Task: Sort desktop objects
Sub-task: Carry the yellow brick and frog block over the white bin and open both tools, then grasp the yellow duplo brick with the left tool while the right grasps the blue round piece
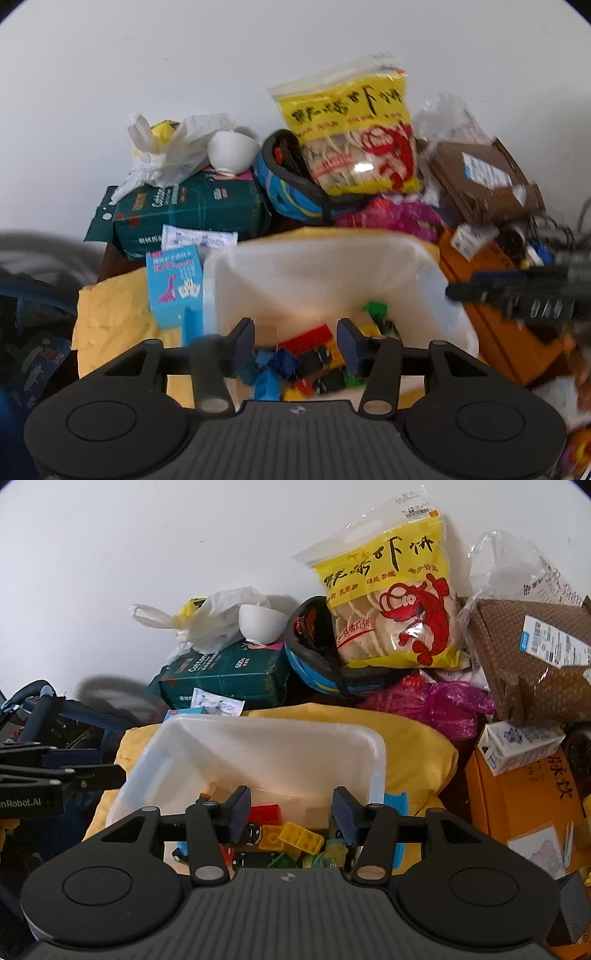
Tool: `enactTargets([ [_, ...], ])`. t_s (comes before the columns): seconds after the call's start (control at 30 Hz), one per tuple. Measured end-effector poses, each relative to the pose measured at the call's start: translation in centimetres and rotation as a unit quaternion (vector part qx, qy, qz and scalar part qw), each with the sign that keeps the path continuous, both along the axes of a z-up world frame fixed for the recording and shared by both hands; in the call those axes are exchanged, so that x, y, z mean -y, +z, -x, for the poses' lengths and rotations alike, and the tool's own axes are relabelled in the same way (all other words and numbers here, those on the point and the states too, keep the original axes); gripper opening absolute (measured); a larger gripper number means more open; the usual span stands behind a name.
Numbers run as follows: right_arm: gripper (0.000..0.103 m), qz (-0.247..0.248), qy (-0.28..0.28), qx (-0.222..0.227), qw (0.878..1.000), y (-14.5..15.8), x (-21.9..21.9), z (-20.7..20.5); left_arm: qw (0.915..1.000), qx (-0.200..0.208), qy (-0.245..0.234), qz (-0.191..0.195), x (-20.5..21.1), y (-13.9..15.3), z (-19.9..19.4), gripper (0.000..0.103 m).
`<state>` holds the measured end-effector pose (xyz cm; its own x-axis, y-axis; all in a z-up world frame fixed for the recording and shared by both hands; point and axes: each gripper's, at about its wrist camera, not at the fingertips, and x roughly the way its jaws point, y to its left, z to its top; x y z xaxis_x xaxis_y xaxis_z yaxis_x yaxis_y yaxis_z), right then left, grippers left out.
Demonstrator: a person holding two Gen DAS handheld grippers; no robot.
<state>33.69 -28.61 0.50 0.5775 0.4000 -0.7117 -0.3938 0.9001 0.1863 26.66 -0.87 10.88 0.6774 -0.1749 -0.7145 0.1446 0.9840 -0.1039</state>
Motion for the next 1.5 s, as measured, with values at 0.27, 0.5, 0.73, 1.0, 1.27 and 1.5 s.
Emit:
enactTargets([
  [0.27, 0.058, -0.041, 0.002, 0.029, 0.999, -1.4, 2.9, 5.8, 0.9955, -0.047, -0.080, -0.019, 2.5, -10.8, 7.7, 0.059],
  [0.5, 0.059, -0.037, 0.012, -0.019, 0.999, -5.5, 3.5, 10.0, 0.9938, -0.067, -0.079, -0.042, 3.5, -16.0, 7.9, 0.059],
  [0.73, 0.059, -0.029, 0.019, -0.035, 0.999, -7.0, 3.2, 11.5, 0.9928, -0.073, -0.092, -0.023, 3.3, -16.9, 7.6, 0.036],
  [1.0, 0.059, -0.017, 0.054, -0.039, 0.998, -8.5, -0.2, 12.1, 0.9975, -0.040, -0.059, -0.001, -0.1, -13.8, 10.8, 0.036],
  [1.27, 0.058, 0.043, 0.102, -0.001, 0.994, -13.5, -9.0, 10.0, 0.9991, -0.036, -0.013, 0.016, -4.7, -11.5, 14.3, 0.037],
  [1.5, 0.051, 0.083, 0.112, -0.010, 0.990, -17.3, -12.8, 8.6, 0.9987, -0.045, 0.017, 0.020, -7.1, -11.4, 15.6, 0.037],
])
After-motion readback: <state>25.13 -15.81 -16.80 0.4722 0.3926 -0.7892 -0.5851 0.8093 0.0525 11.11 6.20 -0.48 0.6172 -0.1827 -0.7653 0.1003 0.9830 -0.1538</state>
